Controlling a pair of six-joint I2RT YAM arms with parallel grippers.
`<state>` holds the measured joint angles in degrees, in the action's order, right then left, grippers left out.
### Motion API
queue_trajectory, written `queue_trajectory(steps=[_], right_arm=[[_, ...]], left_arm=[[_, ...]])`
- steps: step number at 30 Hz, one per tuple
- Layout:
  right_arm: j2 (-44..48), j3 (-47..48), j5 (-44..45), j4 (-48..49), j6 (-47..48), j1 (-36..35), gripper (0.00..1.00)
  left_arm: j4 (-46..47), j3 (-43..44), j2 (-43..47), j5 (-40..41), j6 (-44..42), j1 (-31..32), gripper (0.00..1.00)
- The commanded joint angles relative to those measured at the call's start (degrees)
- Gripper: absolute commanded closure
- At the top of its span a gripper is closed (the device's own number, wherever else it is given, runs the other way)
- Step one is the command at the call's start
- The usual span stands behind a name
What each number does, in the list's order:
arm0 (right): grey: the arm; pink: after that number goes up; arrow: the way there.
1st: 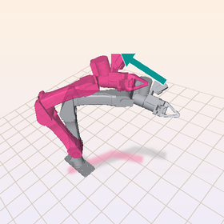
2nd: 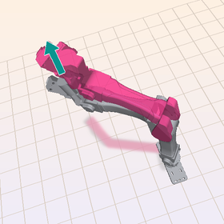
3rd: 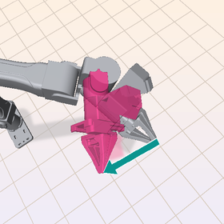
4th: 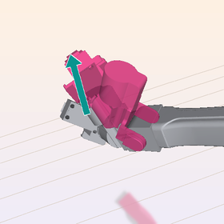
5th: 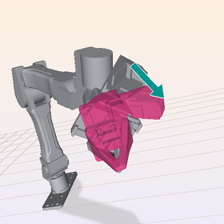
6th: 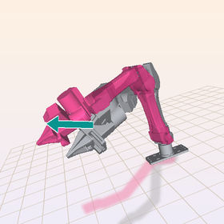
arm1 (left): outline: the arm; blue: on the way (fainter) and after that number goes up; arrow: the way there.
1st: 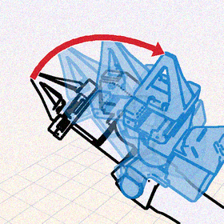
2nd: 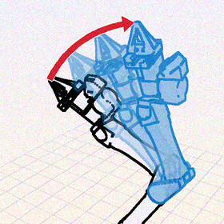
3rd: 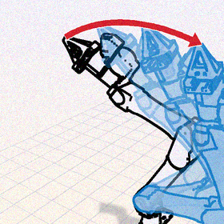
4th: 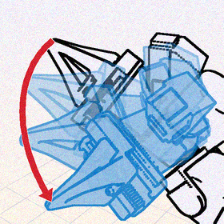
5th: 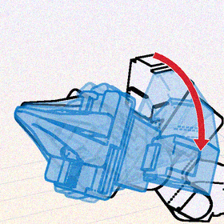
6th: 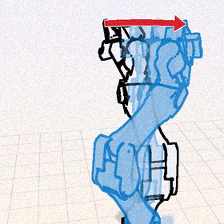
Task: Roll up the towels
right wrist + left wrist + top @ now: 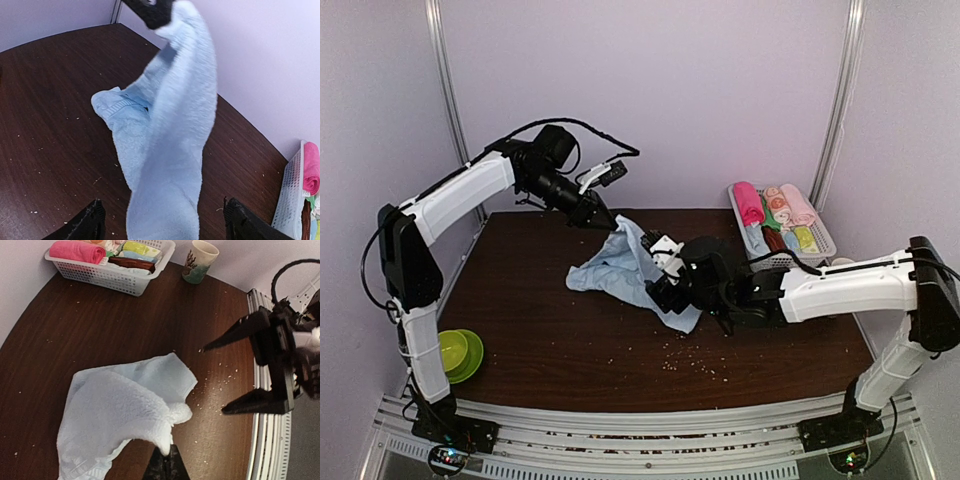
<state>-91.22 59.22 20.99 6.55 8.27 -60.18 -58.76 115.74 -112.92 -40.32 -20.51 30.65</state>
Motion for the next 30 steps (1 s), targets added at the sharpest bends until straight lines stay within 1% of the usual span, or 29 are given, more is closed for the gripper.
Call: queue_trajectory(steps=[1, 6, 8, 10, 14, 17, 19, 21, 23, 27, 30], right_arm=[[-3.9, 3.8, 2.6, 6.5, 1.3, -2.6, 0.19], [-6.6, 5.1, 4.8, 11.0, -1.7, -3.4, 0.24], [-8.5, 5.4, 7.2, 12.3, -2.0, -3.9, 0.24], [-10.7, 6.5, 11.1, 12.1, -2.3, -4.3, 0.25], [-15.1, 9.3, 13.2, 10.6, -4.3, -4.5, 0.24], [-17.7, 10.9, 17.6, 10.6, -5.7, -4.3, 0.26], [-18.9, 11.9, 22.4, 10.3, -6.4, -4.2, 0.28], [-19.7, 12.3, 27.1, 9.1, -7.6, -3.7, 0.30], [-19.7, 12.1, 29.8, 7.9, -9.5, -2.9, 0.32], [-18.4, 9.5, 31.0, 7.3, -12.9, -0.9, 0.34], [-17.3, 7.4, 32.3, 8.2, -13.0, -0.3, 0.34]], left_arm=[[-2.6, 2.3, -2.2, -8.2, 4.0, 0.0, 1.00], [-2.2, 2.5, -2.2, -10.8, 5.2, -0.4, 1.00], [-2.2, 3.3, -2.1, -11.9, 5.9, -0.8, 1.00], [-2.1, 4.2, -1.7, -12.8, 6.4, -1.4, 1.00], [-1.0, 5.3, -0.6, -14.1, 8.1, -2.4, 1.00], [-1.0, 6.8, 0.2, -14.8, 8.7, -3.3, 1.00], [-1.0, 7.9, 0.9, -15.1, 9.2, -3.8, 1.00], [-1.0, 8.6, 1.8, -15.2, 9.5, -4.4, 1.00], [-1.0, 9.1, 3.0, -15.1, 9.6, -5.2, 1.00], [-0.9, 9.9, 5.4, -14.8, 9.7, -6.7, 1.00], [0.2, 9.9, 7.8, -14.0, 10.3, -8.4, 1.00]])
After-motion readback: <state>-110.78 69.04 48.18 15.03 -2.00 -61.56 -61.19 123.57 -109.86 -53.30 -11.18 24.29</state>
